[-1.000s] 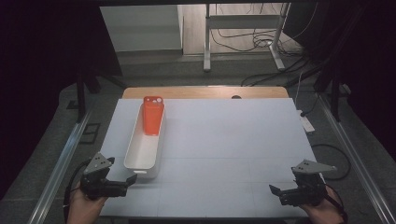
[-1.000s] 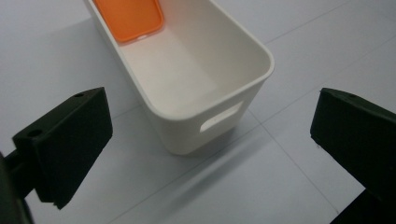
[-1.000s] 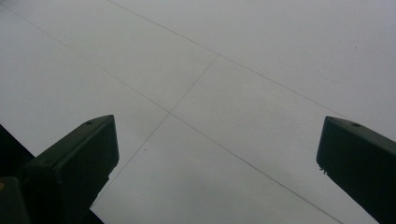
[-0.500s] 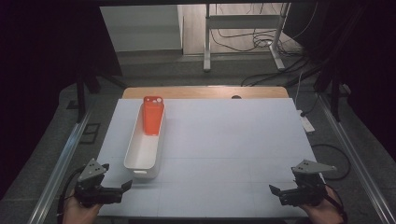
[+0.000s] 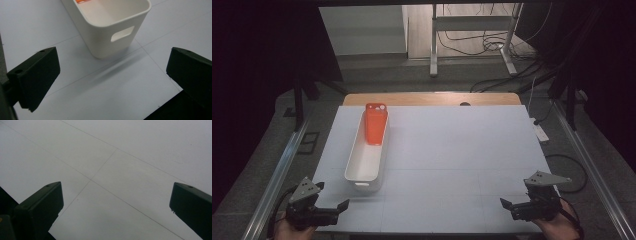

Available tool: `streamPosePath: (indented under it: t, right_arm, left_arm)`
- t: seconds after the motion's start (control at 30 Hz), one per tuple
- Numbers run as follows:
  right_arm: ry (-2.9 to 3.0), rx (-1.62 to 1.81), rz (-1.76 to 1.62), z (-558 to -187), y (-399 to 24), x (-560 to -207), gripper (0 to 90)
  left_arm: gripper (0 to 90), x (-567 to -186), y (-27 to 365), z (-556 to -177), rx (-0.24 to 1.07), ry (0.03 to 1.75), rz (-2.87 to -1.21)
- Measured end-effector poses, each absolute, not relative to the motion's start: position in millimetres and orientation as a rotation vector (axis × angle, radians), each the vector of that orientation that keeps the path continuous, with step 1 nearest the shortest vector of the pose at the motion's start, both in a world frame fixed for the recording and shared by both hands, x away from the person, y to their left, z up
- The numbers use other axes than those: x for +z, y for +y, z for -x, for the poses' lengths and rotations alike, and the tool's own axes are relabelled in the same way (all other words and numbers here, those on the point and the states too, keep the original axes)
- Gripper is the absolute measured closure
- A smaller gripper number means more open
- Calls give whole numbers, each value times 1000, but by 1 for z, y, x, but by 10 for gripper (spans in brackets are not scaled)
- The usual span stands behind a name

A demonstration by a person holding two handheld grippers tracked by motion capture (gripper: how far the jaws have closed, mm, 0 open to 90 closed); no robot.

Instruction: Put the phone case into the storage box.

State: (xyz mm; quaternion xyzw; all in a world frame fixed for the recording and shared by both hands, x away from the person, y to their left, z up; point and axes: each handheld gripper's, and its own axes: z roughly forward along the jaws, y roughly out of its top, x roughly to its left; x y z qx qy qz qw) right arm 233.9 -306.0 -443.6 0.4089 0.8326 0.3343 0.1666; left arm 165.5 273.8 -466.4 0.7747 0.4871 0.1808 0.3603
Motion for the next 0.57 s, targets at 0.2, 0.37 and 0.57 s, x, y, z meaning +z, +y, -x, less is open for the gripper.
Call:
streamPosePath:
  t: [0.2, 0.37, 0.57]
  right_arm:
    - [2372, 950, -1164, -234, -306, -444, 0]
    - [2372, 949, -1162, -234, -306, -444, 0]
    - [2374, 945, -1159, -234, -305, -444, 0]
  left_arm:
    - [0, -468, 274, -162, 476, 1252, -2007]
    - [0, -469, 274, -162, 479, 1251, -2016]
    - [5, -470, 270, -165, 472, 1258, -2057]
